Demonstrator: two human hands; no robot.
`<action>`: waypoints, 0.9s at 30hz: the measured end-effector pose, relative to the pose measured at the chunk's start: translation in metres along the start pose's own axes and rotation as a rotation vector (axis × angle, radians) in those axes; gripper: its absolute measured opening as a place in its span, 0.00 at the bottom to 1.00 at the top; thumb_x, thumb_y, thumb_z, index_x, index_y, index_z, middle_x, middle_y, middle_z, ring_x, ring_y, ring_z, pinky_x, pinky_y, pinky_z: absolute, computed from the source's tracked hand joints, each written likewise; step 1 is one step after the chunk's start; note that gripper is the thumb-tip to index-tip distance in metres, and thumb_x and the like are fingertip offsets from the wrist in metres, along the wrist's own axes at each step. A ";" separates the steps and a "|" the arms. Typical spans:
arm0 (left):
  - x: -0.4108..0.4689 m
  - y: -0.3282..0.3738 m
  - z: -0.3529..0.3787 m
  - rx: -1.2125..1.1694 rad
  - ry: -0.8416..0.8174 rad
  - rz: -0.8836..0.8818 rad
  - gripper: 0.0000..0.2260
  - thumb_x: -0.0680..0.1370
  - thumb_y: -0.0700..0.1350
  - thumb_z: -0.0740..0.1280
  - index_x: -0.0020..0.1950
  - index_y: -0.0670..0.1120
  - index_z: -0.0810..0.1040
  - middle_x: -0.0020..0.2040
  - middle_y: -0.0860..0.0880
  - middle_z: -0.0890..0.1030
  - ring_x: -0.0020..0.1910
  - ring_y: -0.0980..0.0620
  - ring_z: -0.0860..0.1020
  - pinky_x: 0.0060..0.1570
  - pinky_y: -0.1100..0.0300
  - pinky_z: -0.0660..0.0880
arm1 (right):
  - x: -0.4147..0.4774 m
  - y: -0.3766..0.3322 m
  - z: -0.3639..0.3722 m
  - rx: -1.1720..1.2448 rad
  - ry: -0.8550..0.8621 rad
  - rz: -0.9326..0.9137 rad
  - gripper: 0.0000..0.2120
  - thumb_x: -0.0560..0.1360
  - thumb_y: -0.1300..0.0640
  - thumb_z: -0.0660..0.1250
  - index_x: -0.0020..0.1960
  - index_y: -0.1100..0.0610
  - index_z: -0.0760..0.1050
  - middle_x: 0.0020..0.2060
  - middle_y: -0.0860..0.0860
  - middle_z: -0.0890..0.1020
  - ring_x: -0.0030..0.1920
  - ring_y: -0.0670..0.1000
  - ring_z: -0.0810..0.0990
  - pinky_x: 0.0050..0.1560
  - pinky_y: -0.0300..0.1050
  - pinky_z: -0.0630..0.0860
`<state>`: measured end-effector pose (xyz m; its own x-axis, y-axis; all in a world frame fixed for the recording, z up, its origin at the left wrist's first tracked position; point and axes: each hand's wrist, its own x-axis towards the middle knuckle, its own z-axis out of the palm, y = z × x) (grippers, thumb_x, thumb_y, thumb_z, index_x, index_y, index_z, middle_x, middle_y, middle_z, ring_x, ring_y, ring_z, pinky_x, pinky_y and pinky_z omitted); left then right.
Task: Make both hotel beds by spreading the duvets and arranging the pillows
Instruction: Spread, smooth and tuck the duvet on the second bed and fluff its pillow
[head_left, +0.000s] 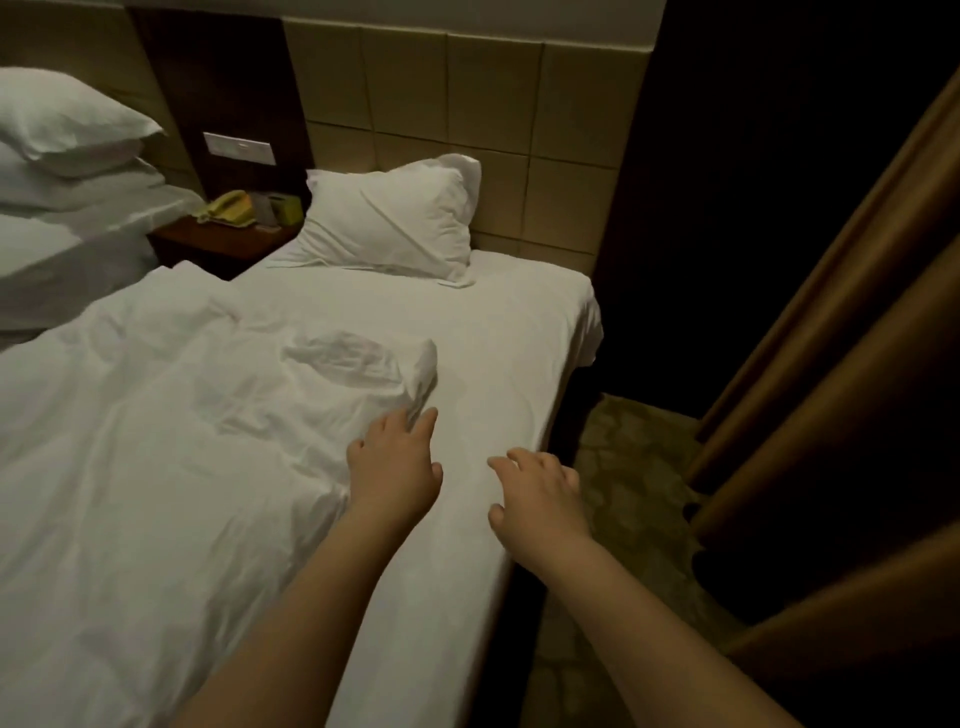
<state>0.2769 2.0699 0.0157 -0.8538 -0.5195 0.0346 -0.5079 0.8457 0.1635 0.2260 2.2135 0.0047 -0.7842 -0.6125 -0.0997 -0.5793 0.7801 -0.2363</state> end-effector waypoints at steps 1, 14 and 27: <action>0.021 0.000 0.001 0.006 0.011 -0.020 0.27 0.77 0.50 0.62 0.75 0.54 0.58 0.72 0.48 0.64 0.69 0.46 0.64 0.63 0.50 0.65 | 0.025 0.008 -0.005 -0.017 0.004 -0.019 0.24 0.78 0.53 0.58 0.73 0.48 0.61 0.71 0.48 0.65 0.69 0.54 0.63 0.68 0.51 0.59; 0.227 0.005 0.070 0.022 -0.142 -0.501 0.28 0.79 0.50 0.62 0.76 0.54 0.54 0.75 0.46 0.59 0.72 0.45 0.60 0.65 0.48 0.63 | 0.342 0.064 0.008 0.003 -0.271 -0.376 0.25 0.77 0.52 0.60 0.74 0.50 0.61 0.70 0.50 0.67 0.67 0.56 0.66 0.62 0.51 0.65; 0.409 -0.076 0.159 -0.049 -0.266 -0.814 0.30 0.79 0.44 0.58 0.76 0.60 0.49 0.71 0.45 0.62 0.64 0.42 0.67 0.57 0.47 0.68 | 0.561 -0.010 0.116 0.247 -0.631 -0.585 0.31 0.73 0.53 0.66 0.73 0.54 0.61 0.68 0.53 0.71 0.67 0.57 0.70 0.64 0.52 0.70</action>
<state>-0.0521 1.8123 -0.1398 -0.2266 -0.9113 -0.3439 -0.9740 0.2120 0.0798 -0.1830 1.8474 -0.1610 -0.0678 -0.9167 -0.3937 -0.7265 0.3158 -0.6103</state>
